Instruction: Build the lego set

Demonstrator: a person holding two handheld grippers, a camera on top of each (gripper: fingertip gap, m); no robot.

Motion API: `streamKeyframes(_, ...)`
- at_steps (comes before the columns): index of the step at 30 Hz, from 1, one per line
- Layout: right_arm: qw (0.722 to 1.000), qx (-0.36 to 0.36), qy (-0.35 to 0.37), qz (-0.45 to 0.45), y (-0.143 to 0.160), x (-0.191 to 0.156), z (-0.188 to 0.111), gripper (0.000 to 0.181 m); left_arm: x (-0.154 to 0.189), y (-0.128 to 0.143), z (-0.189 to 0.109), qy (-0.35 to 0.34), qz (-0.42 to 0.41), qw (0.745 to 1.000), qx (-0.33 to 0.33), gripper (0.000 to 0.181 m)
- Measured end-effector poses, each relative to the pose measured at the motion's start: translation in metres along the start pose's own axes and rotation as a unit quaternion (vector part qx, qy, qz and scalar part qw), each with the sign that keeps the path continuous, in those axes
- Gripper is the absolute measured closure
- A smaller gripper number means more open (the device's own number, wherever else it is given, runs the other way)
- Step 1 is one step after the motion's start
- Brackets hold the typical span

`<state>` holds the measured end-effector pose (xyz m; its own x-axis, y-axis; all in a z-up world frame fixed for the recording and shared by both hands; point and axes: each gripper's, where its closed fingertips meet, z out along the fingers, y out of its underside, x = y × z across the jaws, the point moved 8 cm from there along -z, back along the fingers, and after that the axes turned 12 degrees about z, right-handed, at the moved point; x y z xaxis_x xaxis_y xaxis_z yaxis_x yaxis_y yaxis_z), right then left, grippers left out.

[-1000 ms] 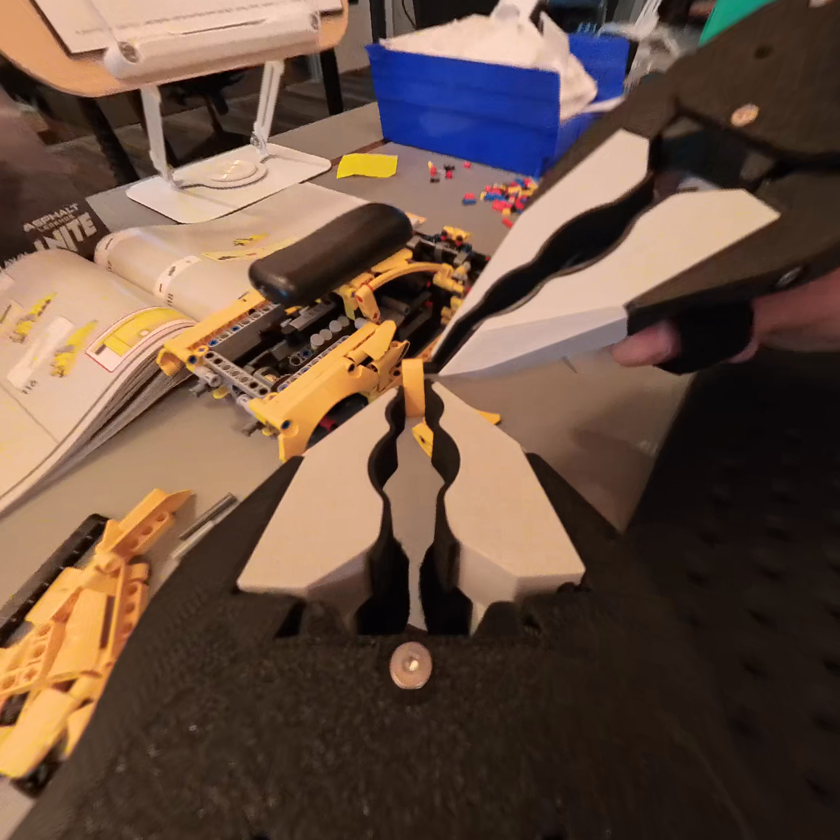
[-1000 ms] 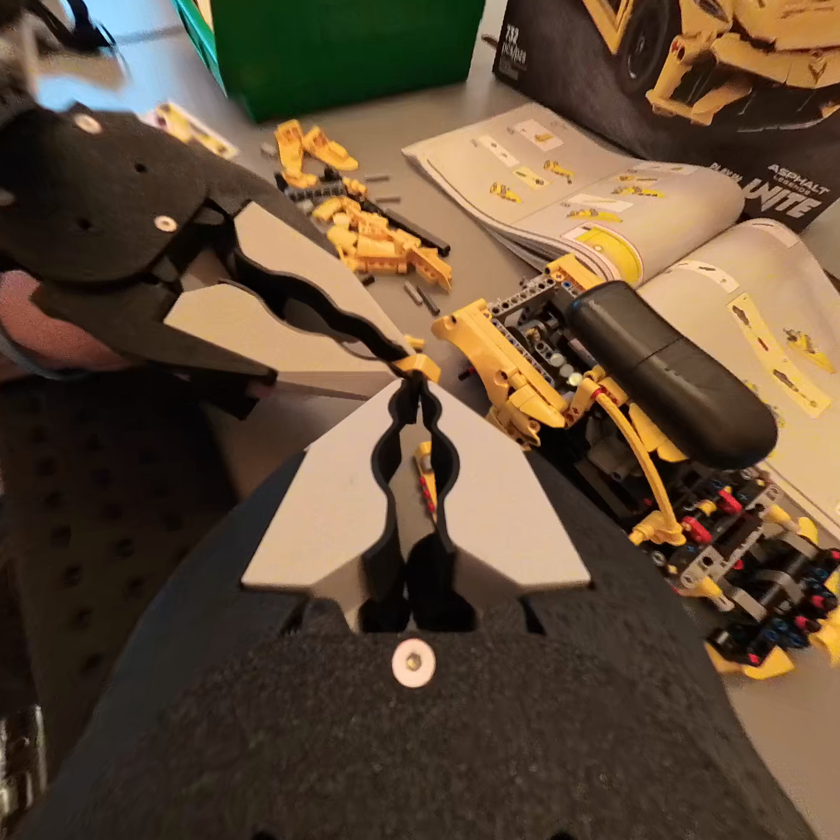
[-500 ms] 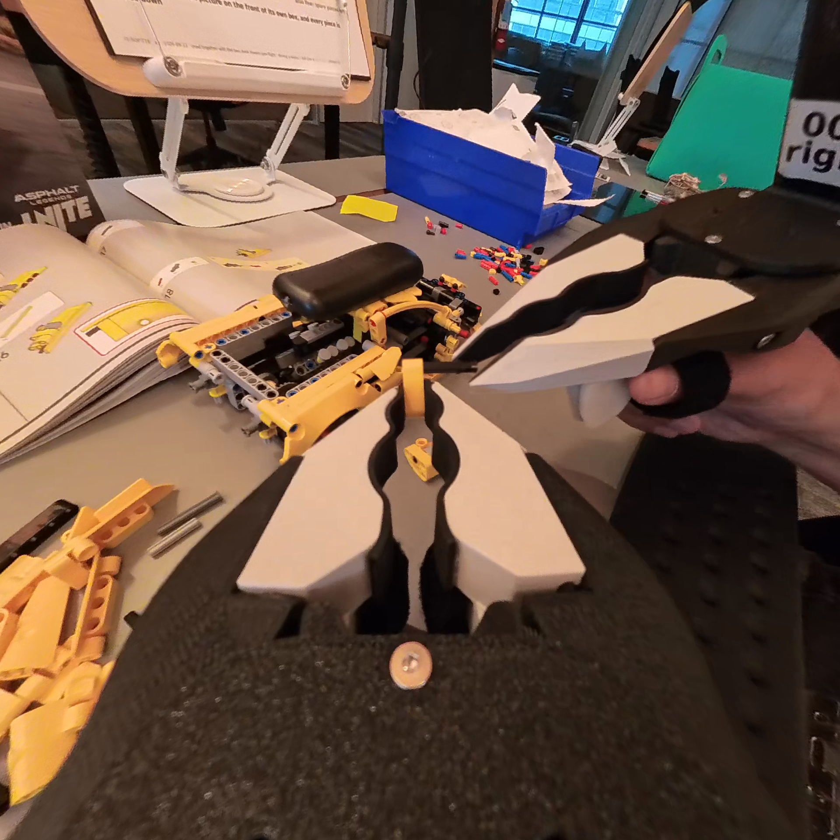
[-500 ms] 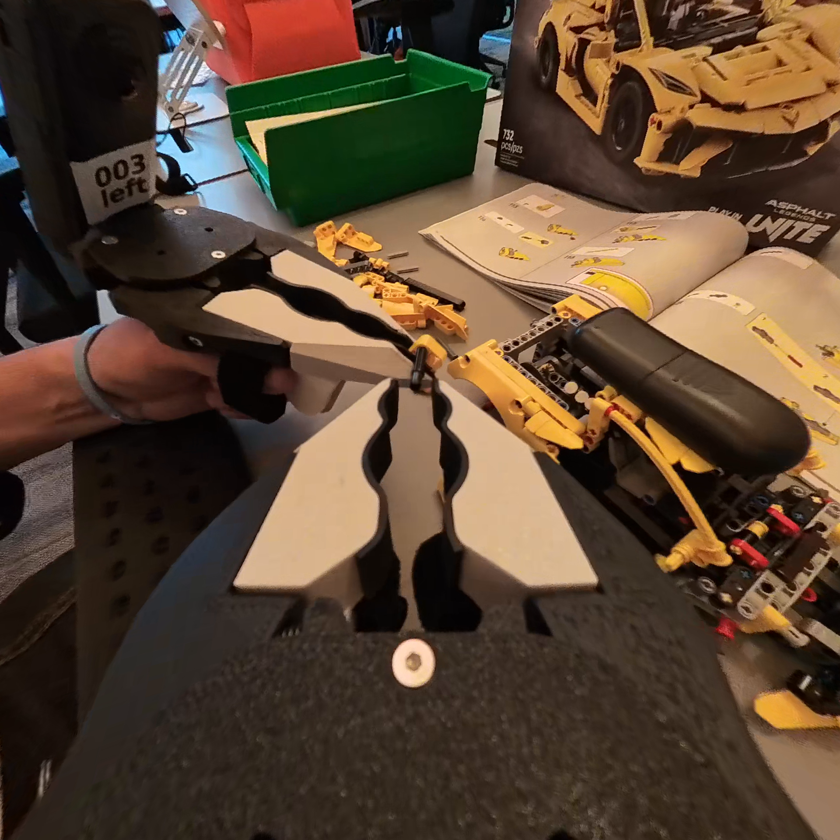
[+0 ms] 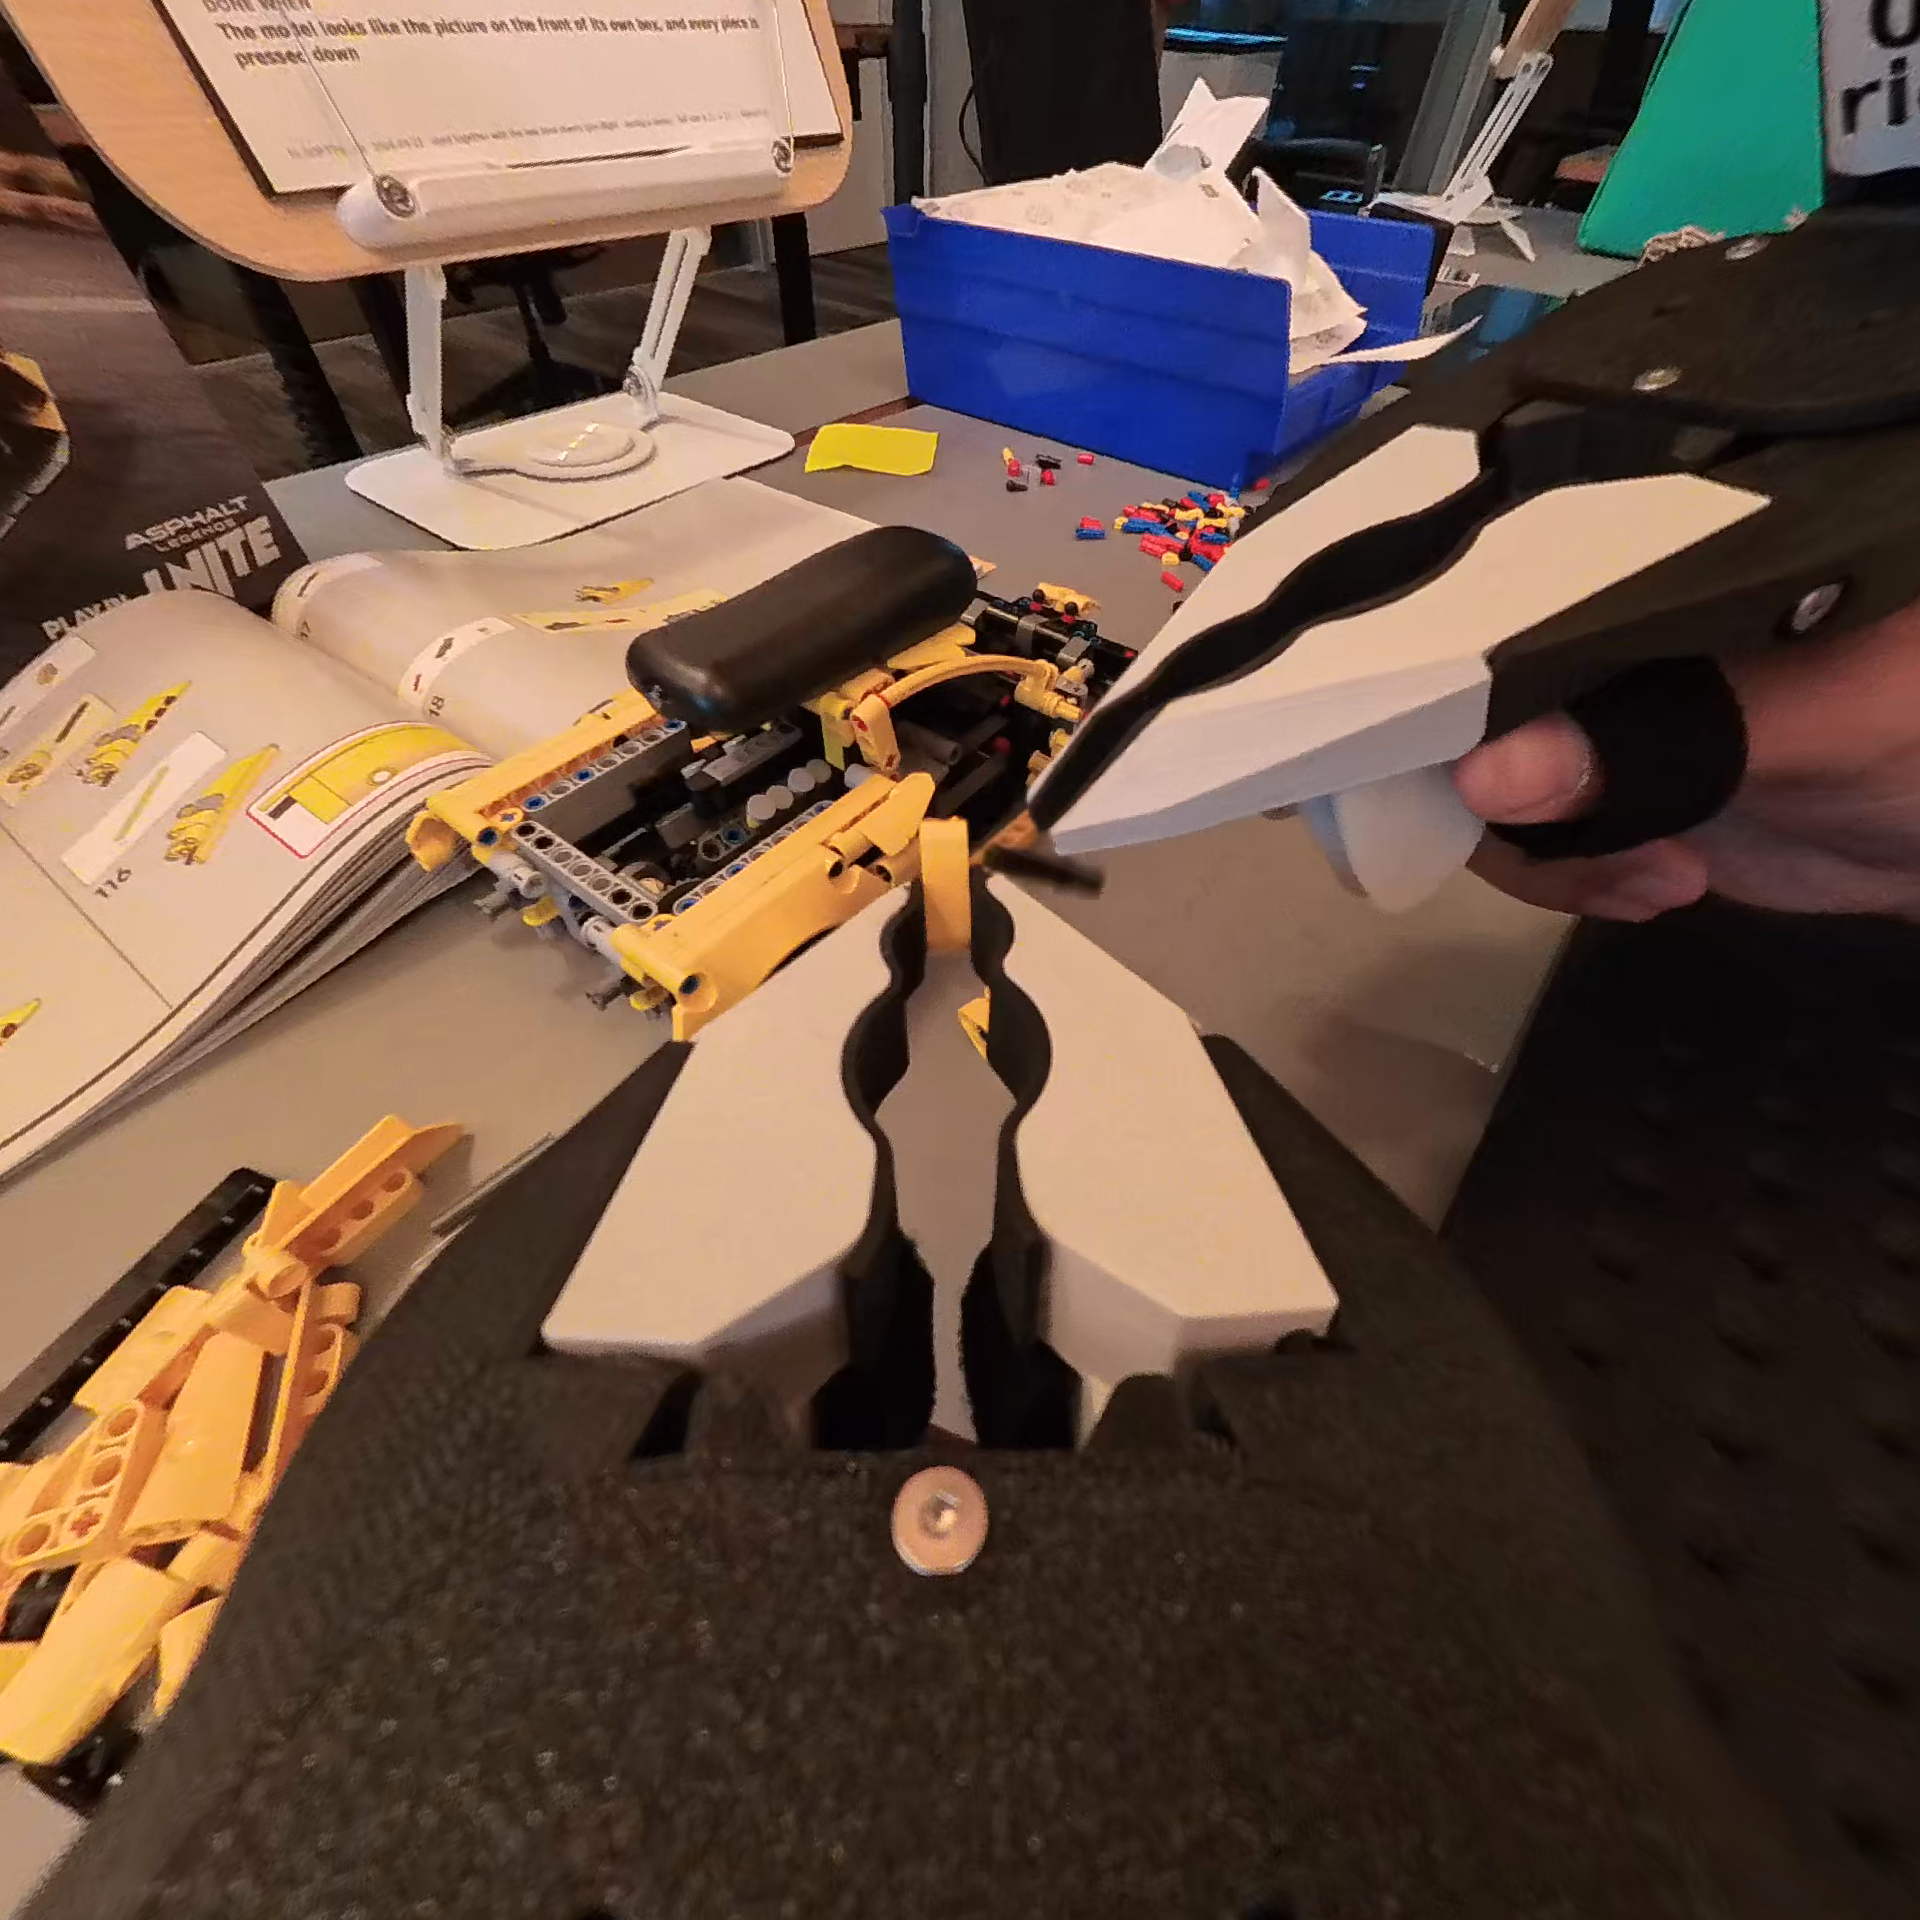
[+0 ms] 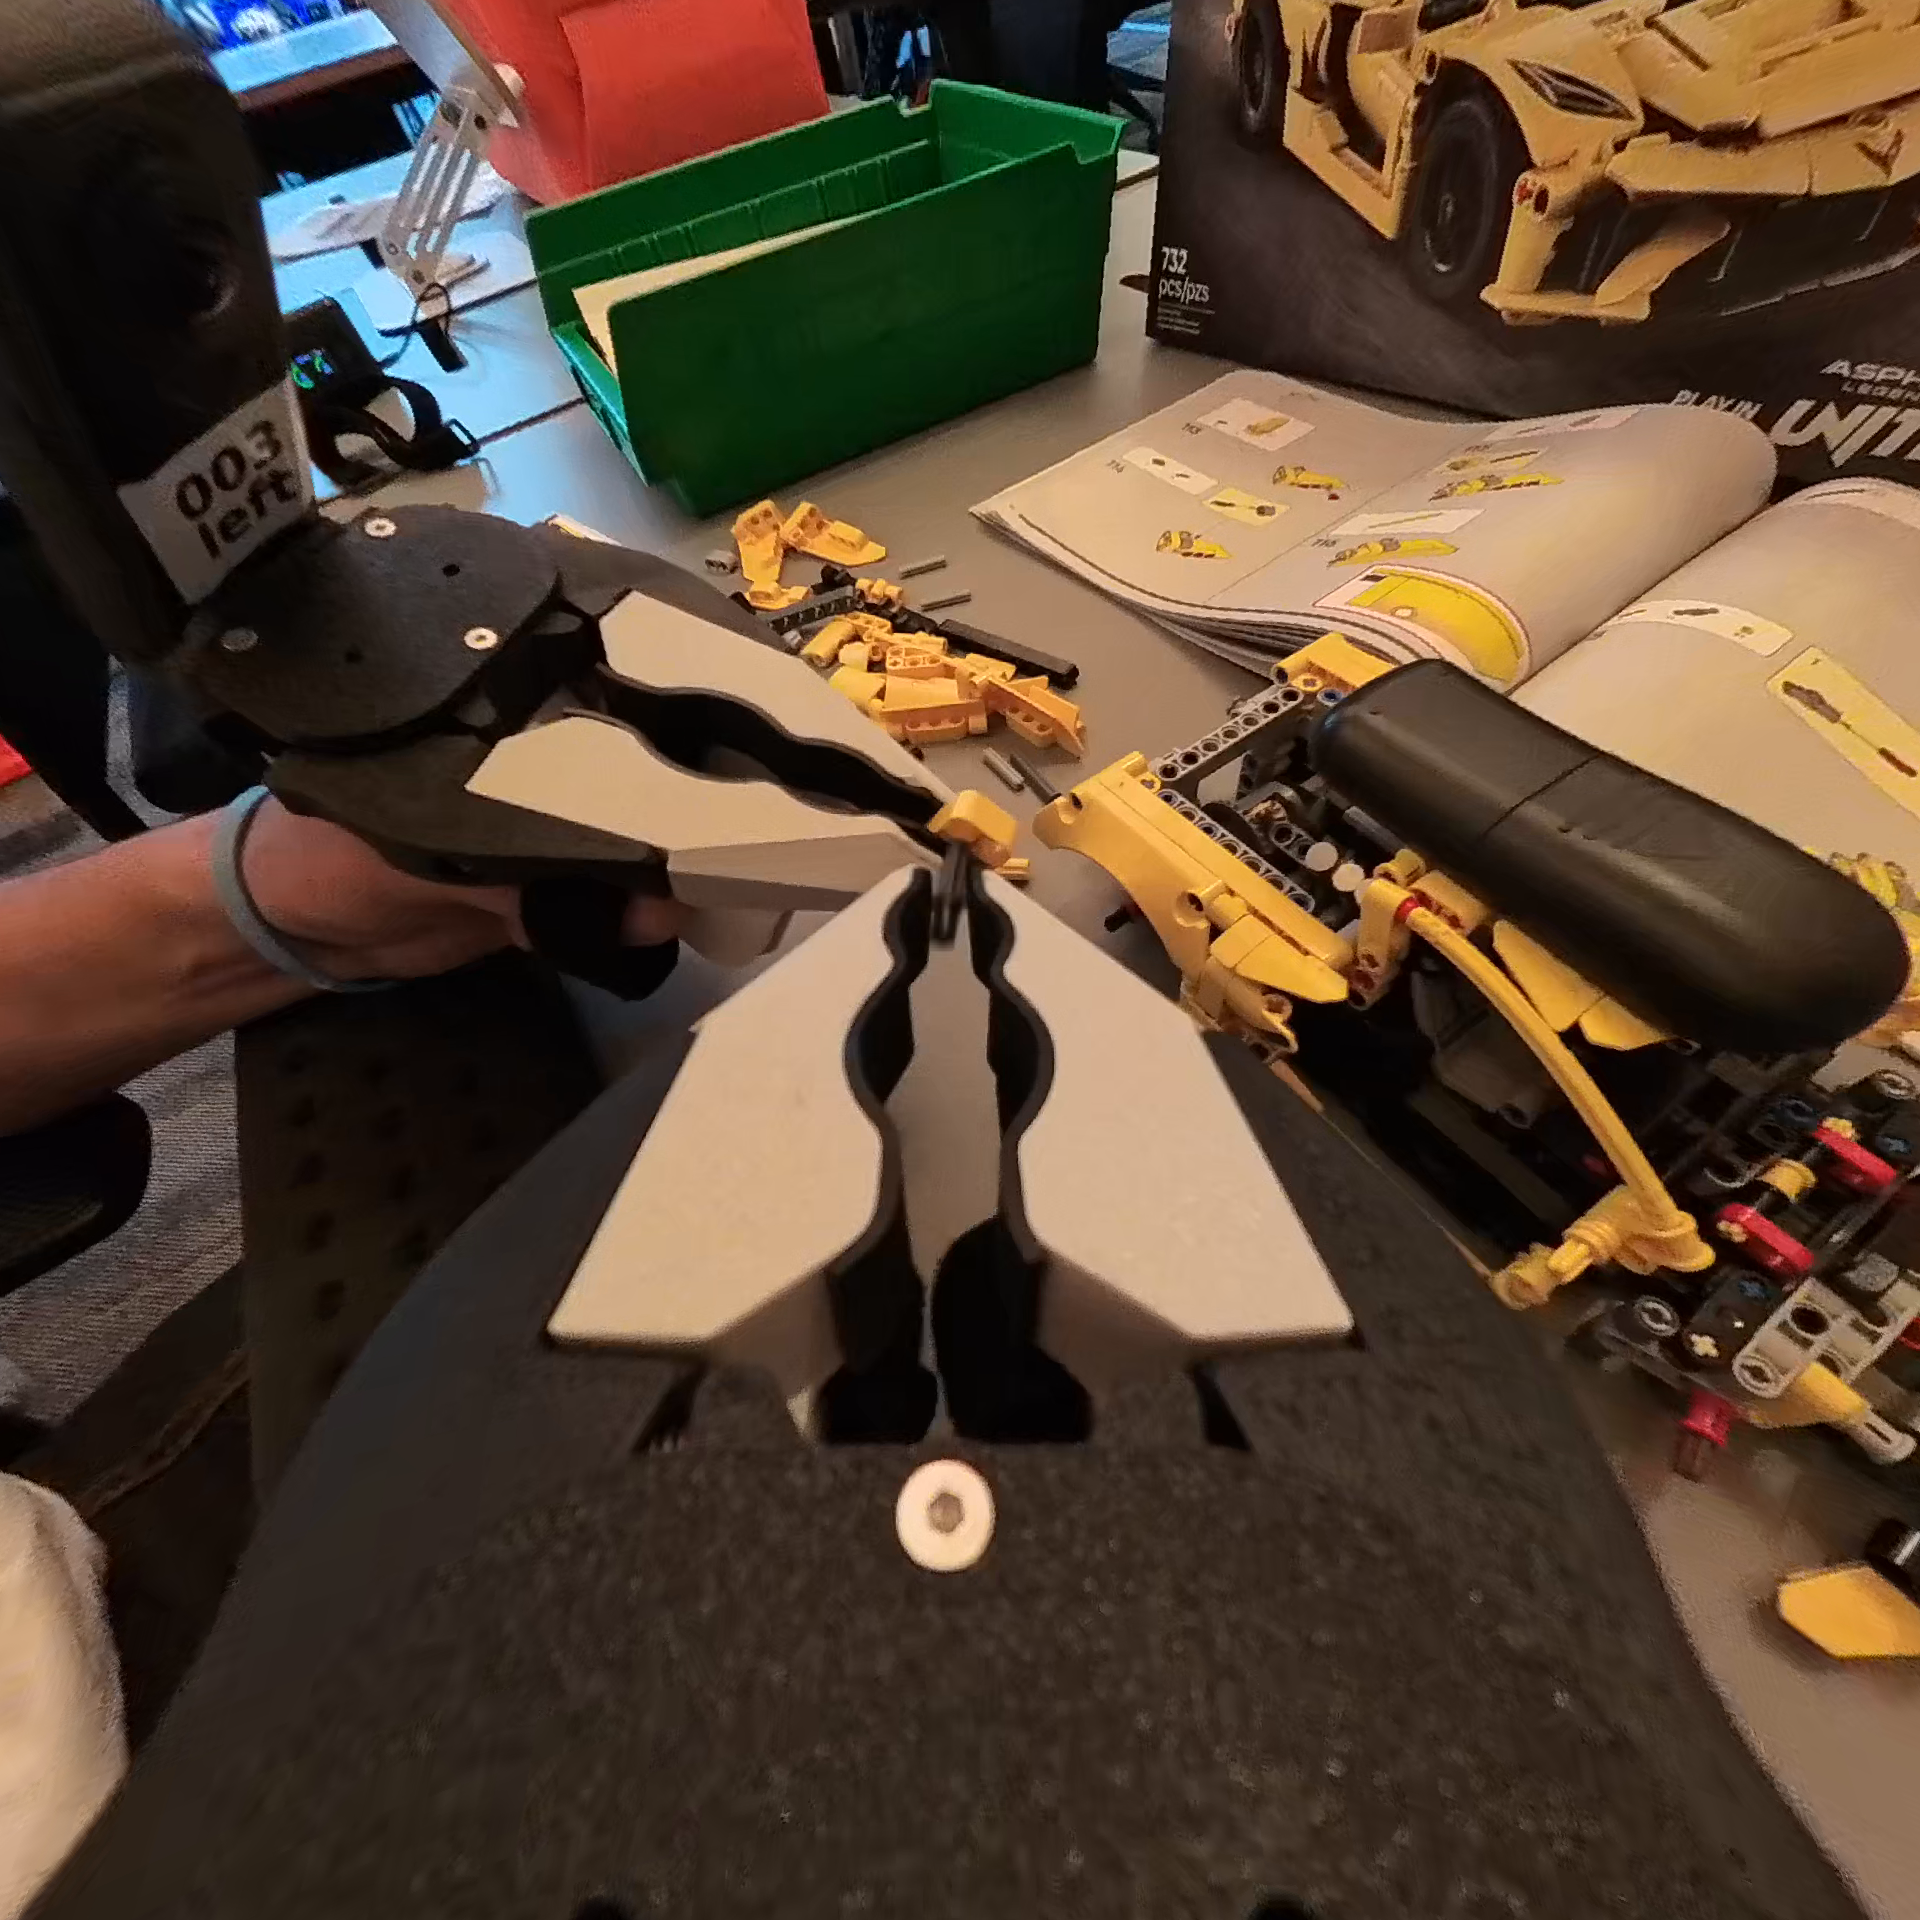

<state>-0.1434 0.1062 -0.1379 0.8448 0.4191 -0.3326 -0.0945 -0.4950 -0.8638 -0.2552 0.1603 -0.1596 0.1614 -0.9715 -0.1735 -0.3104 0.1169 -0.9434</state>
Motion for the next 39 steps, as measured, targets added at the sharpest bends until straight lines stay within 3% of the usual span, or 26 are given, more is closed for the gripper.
streamKeyframes(8, 1.000, -0.014, 0.021, -0.004, 0.006, 0.010, -0.003, 0.176, -0.006, 0.002, -0.002, -0.012, -0.016, 1.000, -0.004, 0.174)
streamKeyframes(13, 0.991, -0.121, 0.022, -0.048, 0.034, 0.022, -0.010, 0.169, -0.026, 0.009, -0.009, -0.070, -0.040, 0.997, -0.022, 0.174)
streamKeyframes(18, 0.986, -0.144, 0.033, -0.079, 0.041, 0.016, 0.025, 0.157, -0.049, 0.024, -0.020, -0.126, -0.083, 0.987, -0.060, 0.174)
streamKeyframes(25, 0.976, -0.195, 0.082, -0.059, 0.044, 0.004, 0.071, 0.153, -0.053, 0.028, -0.023, -0.130, -0.093, 0.985, -0.063, 0.174)
streamKeyframes(39, 0.970, -0.187, 0.084, -0.127, 0.044, 0.001, 0.080, 0.178, -0.049, 0.027, -0.021, -0.104, -0.095, 0.988, -0.057, 0.174)
